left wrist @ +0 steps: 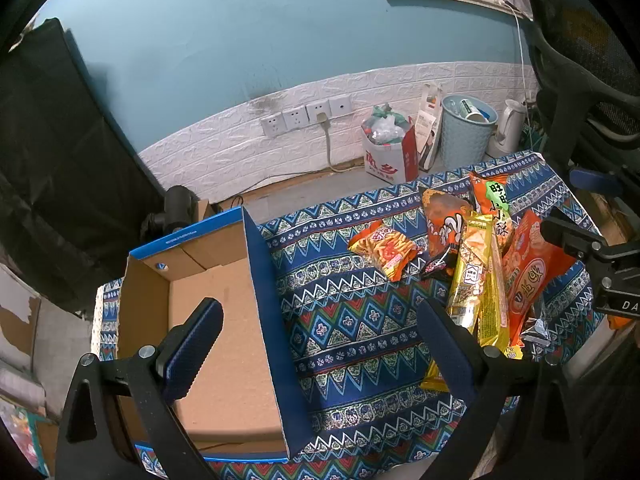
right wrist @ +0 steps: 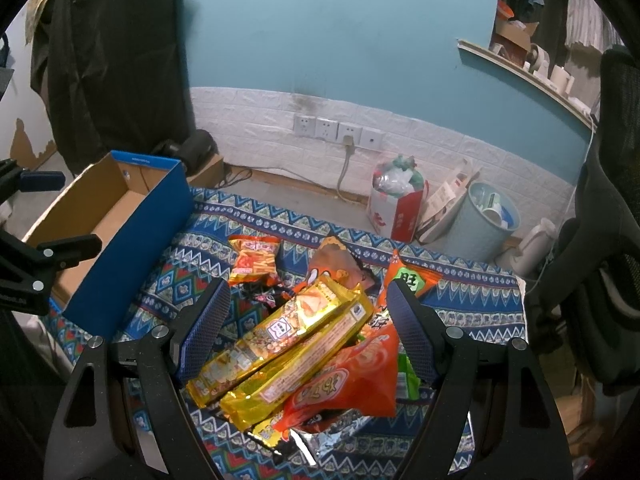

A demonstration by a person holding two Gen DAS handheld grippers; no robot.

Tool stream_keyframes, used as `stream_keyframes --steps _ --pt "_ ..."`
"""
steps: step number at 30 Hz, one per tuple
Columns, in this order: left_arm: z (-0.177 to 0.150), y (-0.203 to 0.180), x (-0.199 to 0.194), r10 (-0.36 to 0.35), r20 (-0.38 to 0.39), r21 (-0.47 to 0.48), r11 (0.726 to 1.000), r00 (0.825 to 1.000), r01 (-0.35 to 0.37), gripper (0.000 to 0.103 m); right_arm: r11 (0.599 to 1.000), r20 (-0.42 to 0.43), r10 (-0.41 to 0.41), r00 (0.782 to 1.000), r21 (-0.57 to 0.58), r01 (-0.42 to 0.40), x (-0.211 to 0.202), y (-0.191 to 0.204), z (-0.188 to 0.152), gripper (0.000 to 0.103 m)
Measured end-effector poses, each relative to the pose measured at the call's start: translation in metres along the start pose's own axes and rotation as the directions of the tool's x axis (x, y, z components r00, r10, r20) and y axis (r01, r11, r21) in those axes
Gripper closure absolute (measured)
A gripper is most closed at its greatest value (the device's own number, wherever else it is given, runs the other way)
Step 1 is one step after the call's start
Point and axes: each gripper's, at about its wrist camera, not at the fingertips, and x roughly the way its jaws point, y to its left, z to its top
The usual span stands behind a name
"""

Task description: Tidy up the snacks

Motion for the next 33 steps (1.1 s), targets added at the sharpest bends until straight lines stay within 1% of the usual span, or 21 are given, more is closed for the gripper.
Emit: stream_keyframes --steps 33 --pt "-0.0065 -0.0030 0.0018 0.001 -0.005 0.003 1.000 1.000 -0.001 0.004 1.000 -0.011 0.003 1.000 0.004 -0.003 0.0036 0.0000 -0.0037 0.024"
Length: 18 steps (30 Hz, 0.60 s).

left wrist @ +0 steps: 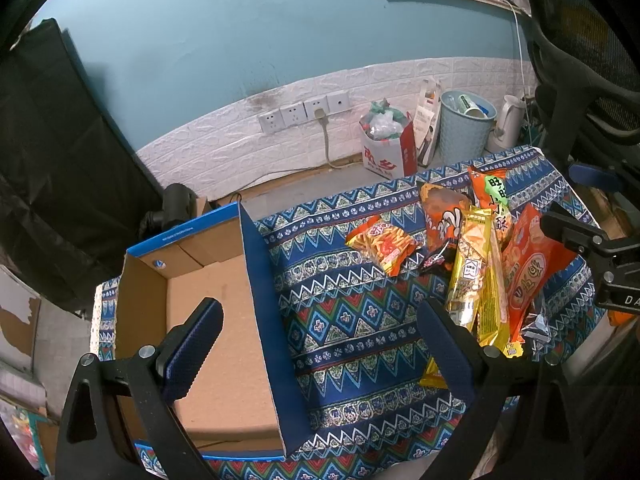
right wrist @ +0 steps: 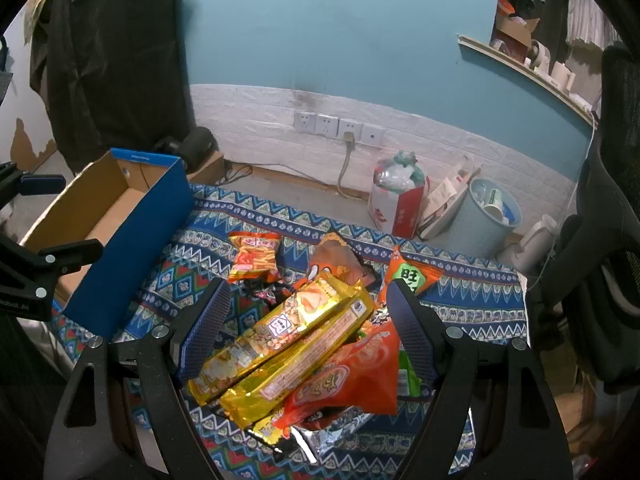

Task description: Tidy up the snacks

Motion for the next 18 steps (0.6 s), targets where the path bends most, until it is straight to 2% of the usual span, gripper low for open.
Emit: stream_keyframes --steps 18 --pt "-0.0008 -0.0048 0.0052 0.003 -0.010 0.018 1.000 1.000 -0.003 0.004 1.000 -0.013 -0.007 1.000 0.014 0.007 -0.0001 -0.0044 -0.0004 0.024"
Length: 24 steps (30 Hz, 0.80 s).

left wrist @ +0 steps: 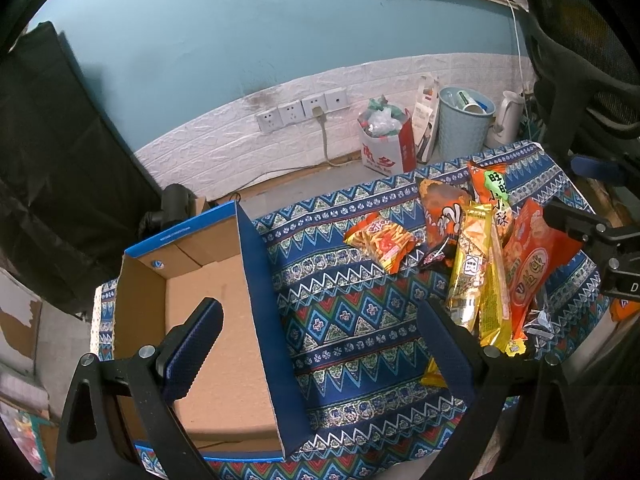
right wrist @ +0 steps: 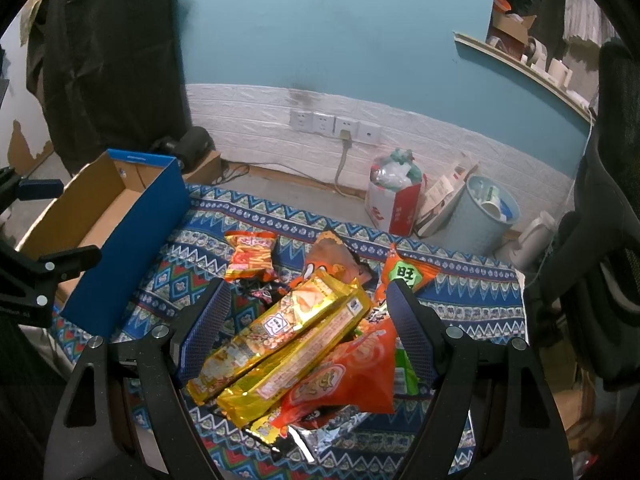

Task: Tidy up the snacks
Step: 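Grasp a gold wafer bar with the left tool while the right tool grasps an orange bag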

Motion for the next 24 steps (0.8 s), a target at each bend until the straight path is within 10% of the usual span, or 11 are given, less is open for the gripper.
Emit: stream_keyframes --steps 24 --pt "0.012 -0.019 0.011 -0.040 -0.025 0.022 0.999 0.999 0.041 0.004 0.996 -0.042 -0.063 0.997 0.060 0.065 0.005 -0.033 -0.006 0.024"
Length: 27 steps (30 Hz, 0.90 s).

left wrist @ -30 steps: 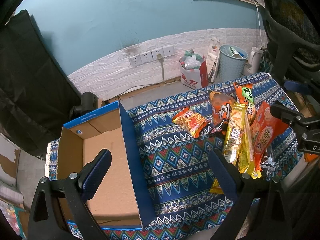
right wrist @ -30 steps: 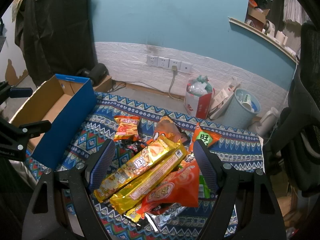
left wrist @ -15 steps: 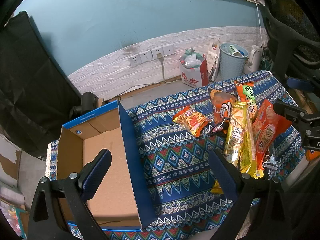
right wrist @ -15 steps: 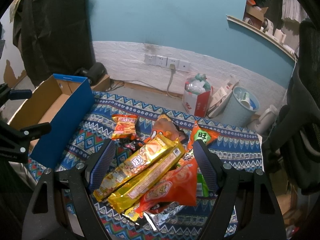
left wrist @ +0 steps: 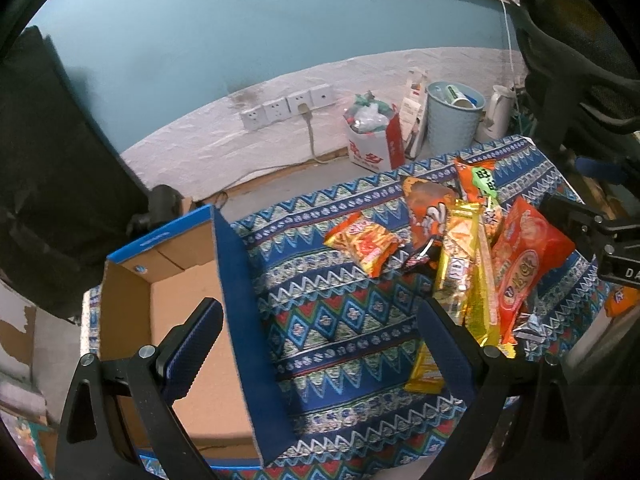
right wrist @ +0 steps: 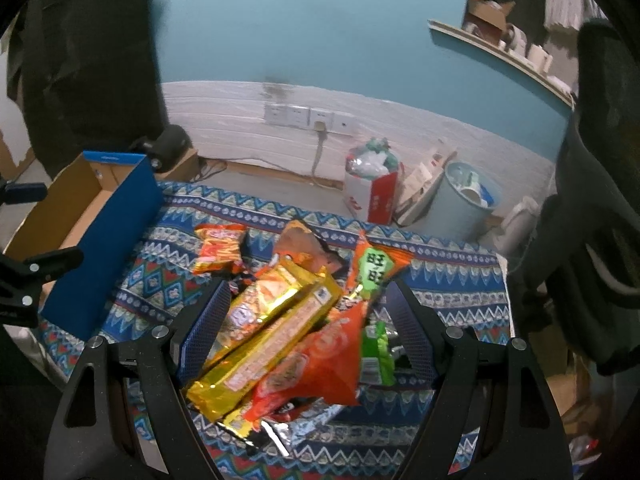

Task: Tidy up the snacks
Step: 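Grasp a gold wafer bar with the left tool while the right tool grasps an orange bag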

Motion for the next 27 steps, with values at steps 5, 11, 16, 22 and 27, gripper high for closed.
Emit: stream_keyframes --steps 5,11,16,22,27 --pt "0.001 -0.010 0.009 -0.031 -0.004 0.015 0.999 1.000 0.031 0.004 0.999 -0.053 -0.007 0.999 0.031 0.008 0.011 -0.013 -0.014 0.024" --pt "0.002 -0.027 0.032 -0.072 -0.042 0.044 0.996 0.997 0.073 0.004 0.996 -0.143 0.001 0.990 0.086 0.011 0.031 -0.030 -0.038 0.024" --pt "-0.004 -0.042 0.054 -0.097 -0.084 0.071 0.992 0.992 0.103 0.004 0.988 -0.216 0.048 0.975 0.151 -0.015 0.048 -0.037 -0.054 0.024" --pt "-0.010 -0.058 0.073 -0.076 -0.097 0.130 0.987 0.992 0.089 0.004 0.979 -0.267 0.091 0.959 0.201 -0.037 0.069 -0.034 -0.063 0.024" --pt "-0.010 -0.067 0.088 -0.062 -0.116 0.147 0.986 0.991 0.079 0.004 0.984 -0.289 0.084 0.954 0.178 -0.033 0.085 -0.025 -0.065 0.024"
